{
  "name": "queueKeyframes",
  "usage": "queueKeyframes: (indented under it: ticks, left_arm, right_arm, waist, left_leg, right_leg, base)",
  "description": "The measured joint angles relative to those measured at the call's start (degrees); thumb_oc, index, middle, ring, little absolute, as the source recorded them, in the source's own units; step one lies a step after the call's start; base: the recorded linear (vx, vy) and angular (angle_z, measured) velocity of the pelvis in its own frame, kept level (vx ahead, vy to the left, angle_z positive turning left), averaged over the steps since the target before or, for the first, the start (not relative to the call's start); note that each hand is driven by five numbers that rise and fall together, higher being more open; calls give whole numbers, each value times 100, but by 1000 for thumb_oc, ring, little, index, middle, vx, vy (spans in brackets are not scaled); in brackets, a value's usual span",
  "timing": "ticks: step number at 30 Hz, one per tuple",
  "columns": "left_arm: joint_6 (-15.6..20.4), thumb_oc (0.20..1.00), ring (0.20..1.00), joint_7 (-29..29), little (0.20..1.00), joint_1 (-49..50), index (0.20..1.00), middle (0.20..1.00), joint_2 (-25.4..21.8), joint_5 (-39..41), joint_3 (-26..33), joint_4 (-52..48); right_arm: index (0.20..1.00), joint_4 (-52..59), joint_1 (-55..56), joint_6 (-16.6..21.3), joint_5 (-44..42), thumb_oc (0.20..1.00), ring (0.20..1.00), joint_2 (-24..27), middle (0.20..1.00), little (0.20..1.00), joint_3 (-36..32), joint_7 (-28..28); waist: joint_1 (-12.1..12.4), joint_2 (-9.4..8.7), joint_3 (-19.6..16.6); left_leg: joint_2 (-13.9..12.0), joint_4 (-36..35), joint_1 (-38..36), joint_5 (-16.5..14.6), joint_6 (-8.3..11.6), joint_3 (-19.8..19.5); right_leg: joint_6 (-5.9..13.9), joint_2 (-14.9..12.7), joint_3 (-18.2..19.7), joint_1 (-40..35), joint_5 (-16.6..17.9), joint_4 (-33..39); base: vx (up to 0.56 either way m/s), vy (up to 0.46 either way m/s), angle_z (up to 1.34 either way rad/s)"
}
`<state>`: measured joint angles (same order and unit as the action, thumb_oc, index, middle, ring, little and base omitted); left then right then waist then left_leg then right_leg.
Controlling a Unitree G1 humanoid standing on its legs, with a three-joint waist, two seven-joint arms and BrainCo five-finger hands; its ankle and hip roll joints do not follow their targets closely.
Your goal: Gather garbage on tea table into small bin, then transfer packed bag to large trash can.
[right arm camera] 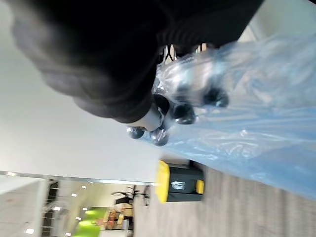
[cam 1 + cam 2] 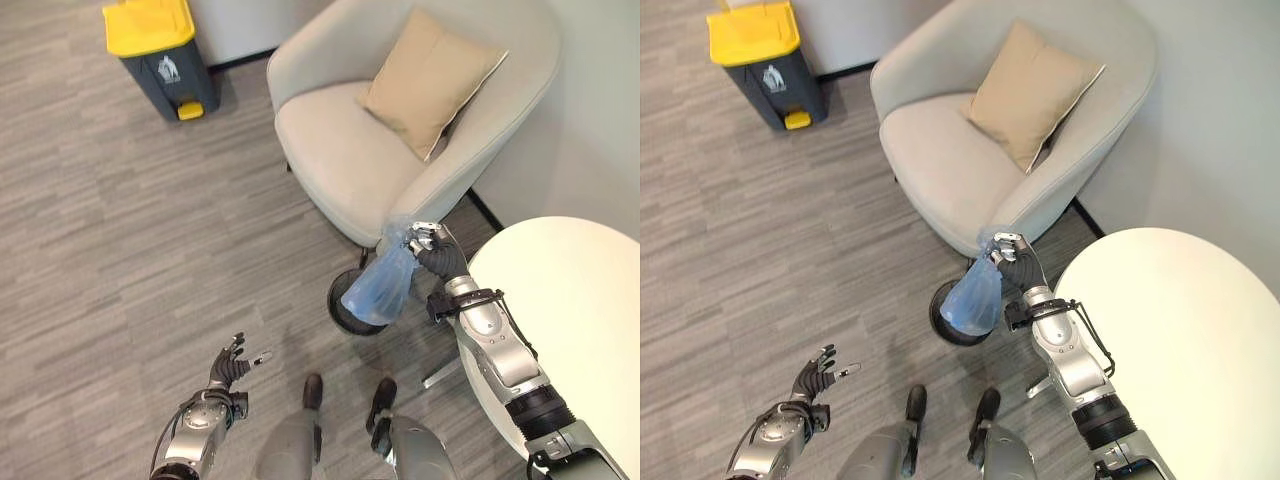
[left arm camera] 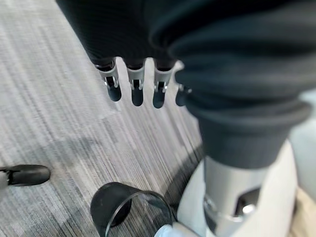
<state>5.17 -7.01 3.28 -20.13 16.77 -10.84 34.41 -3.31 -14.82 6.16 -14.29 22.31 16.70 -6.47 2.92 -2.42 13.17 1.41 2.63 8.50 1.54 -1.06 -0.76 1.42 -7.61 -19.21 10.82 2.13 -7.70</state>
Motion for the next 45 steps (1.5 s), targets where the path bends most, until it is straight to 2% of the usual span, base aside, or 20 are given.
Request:
queueKeyframes:
  ticks: [5,8,10,11,12,14,16,17,19,20,21,22,23,27,30,31,34,37,41,45]
  left_arm:
    - [-6,1000,1000,85,1000,173,1000,1000,15,-51,15,-271]
    - [4,1000,1000,94,1000,-126,1000,1000,-8,-221,-15,-270]
    - [4,1000,1000,119,1000,-197,1000,1000,-21,-223,-10,-372]
    - [13,1000,1000,144,1000,-152,1000,1000,-87,-223,23,-482]
    - [2,1000,1000,138,1000,-100,1000,1000,-9,-223,23,-435]
    - [1,1000,1000,147,1000,-3,1000,1000,77,-223,5,-487]
    - [-28,1000,1000,178,1000,182,1000,1000,17,-223,2,-535]
    - [-31,1000,1000,208,1000,242,1000,1000,30,-224,-51,-507]
    - [-49,1000,1000,224,1000,207,1000,1000,147,-223,-58,-503]
    - [-59,1000,1000,242,1000,183,1000,1000,168,-223,-74,-503]
    - [-68,1000,1000,257,1000,111,1000,1000,130,-224,-65,-508]
    - [-68,1000,1000,261,1000,34,1000,1000,84,-224,-61,-523]
    - [-68,1000,1000,279,1000,-44,1000,1000,62,-233,-62,-534]
    - [-57,1000,1000,329,1000,-151,1000,1000,12,-451,-90,-861]
    - [-7,1000,1000,371,1000,-350,1000,1000,0,-504,-295,-1266]
    - [-5,1000,1000,412,1000,-432,1000,1000,-14,-605,-325,-1382]
    - [47,1000,1000,550,1000,-679,1000,1000,-284,-864,-607,-2199]
    - [168,1000,1000,724,1000,-916,1000,1000,-729,-948,-993,-3287]
    - [225,1000,1000,685,1000,-1442,1000,1000,-378,-1188,-1310,-3021]
    - [158,1000,1000,503,1000,-1930,1000,1000,-90,-1349,-1631,-2420]
  right_arm:
    - [200,46,-6,-1,-29,200,200,7,200,200,40,210]
    - [200,19,10,-4,101,200,200,26,200,200,21,218]
    - [200,23,20,6,205,200,200,55,200,200,-17,204]
    - [200,28,35,8,307,200,200,45,200,200,-59,206]
    - [200,-14,18,12,311,200,200,56,200,200,-129,195]
    - [200,-92,139,-2,312,200,200,78,200,200,-200,147]
    - [200,-89,266,2,314,200,200,79,200,200,-164,154]
    - [200,-82,275,9,312,200,200,152,200,200,-166,153]
    - [200,-91,279,5,312,200,200,345,200,200,-160,143]
    - [200,-93,286,3,312,200,200,417,200,200,-160,143]
    - [200,-81,285,-4,311,200,200,411,200,200,-158,146]
    - [200,-56,283,-4,311,200,200,393,200,200,-145,150]
    - [200,1,281,-19,311,200,200,416,200,200,-134,177]
    - [200,174,200,-12,307,200,200,463,200,200,-164,215]
    - [200,280,164,12,300,200,200,551,200,200,-199,236]
    - [200,278,166,9,298,200,200,532,200,200,-198,268]
    - [200,402,215,19,193,200,200,425,200,200,-184,469]
    - [200,894,199,13,45,200,200,389,200,200,173,719]
    - [200,899,48,-5,-66,200,200,163,200,200,751,918]
    - [200,789,-454,-53,-171,200,200,-181,200,200,1218,939]
  waist:
    - [-11,10,-90]
    - [-86,44,-67]
    - [-93,148,-37]
    - [107,60,-65]
    - [214,207,-34]
    - [236,336,-21]
    - [390,309,-6]
    - [389,388,-10]
    - [323,438,36]
    - [297,437,50]
    - [275,288,111]
    - [257,126,178]
    - [210,-31,184]
    - [-131,-33,181]
    - [-248,125,158]
    - [-244,120,166]
    - [-259,12,127]
    - [-267,-32,-137]
    - [-422,-171,-555]
    - [-426,-236,-651]
  left_leg:
    - [2,-51,-324,-2,-3,275]
    - [16,117,-109,92,-64,112]
    - [-91,271,89,128,-56,-105]
    - [-124,313,259,218,68,-193]
    - [-186,342,375,351,214,-378]
    - [-384,337,526,485,404,-442]
    - [-608,264,679,564,843,-517]
    - [-679,198,750,723,770,-586]
    - [-719,160,992,934,1157,-599]
    - [-766,164,1066,747,1046,-475]
    - [-758,288,1176,347,793,-148]
    - [-654,497,1217,257,697,155]
    - [-467,838,1198,122,687,244]
    - [-452,883,103,-265,762,298]
    - [-538,-50,-500,-167,637,299]
    - [-541,-309,-633,-70,381,294]
    - [-216,-402,-661,67,185,330]
    - [-139,-621,-1005,105,100,579]
    - [-143,-712,-1191,59,97,621]
    - [-164,-711,-1237,60,95,746]
  right_leg:
    - [30,33,344,-175,67,25]
    - [327,83,1063,-27,-216,-399]
    - [415,272,1427,148,-776,-1273]
    - [439,332,1429,-129,-1288,-1381]
    - [137,589,1428,-282,-1221,-883]
    - [-150,900,1386,-452,-996,-441]
    - [-374,1218,1393,-276,-975,-571]
    - [-404,1335,1439,-160,-919,-666]
    - [-612,1318,1120,40,-868,-788]
    - [-837,1275,961,104,-776,-782]
    - [-952,1107,846,146,-707,-712]
    - [-999,941,840,143,-624,-556]
    - [-935,736,839,109,-456,-293]
    - [-627,535,627,-418,32,447]
    - [-418,656,510,-438,160,637]
    - [-384,678,505,-437,225,689]
    - [-75,404,568,-484,466,888]
    - [-77,339,809,-655,611,953]
    - [18,371,856,-843,582,1129]
    - [-6,416,977,-872,636,1219]
  base:
    - [-96,53,-27]
    - [-276,-84,42]
    - [-254,-211,47]
    - [-239,-231,44]
    - [-315,-310,46]
    - [-186,-165,47]
    - [-253,-149,34]
    - [-237,-78,51]
    - [-236,-36,62]
    - [-190,-2,60]
    - [-128,7,56]
    - [-87,13,61]
    - [-40,25,58]
    - [16,77,43]
    - [43,103,24]
    - [21,77,1]
    - [74,117,3]
    - [121,100,-34]
    - [74,46,-13]
    - [63,21,-15]
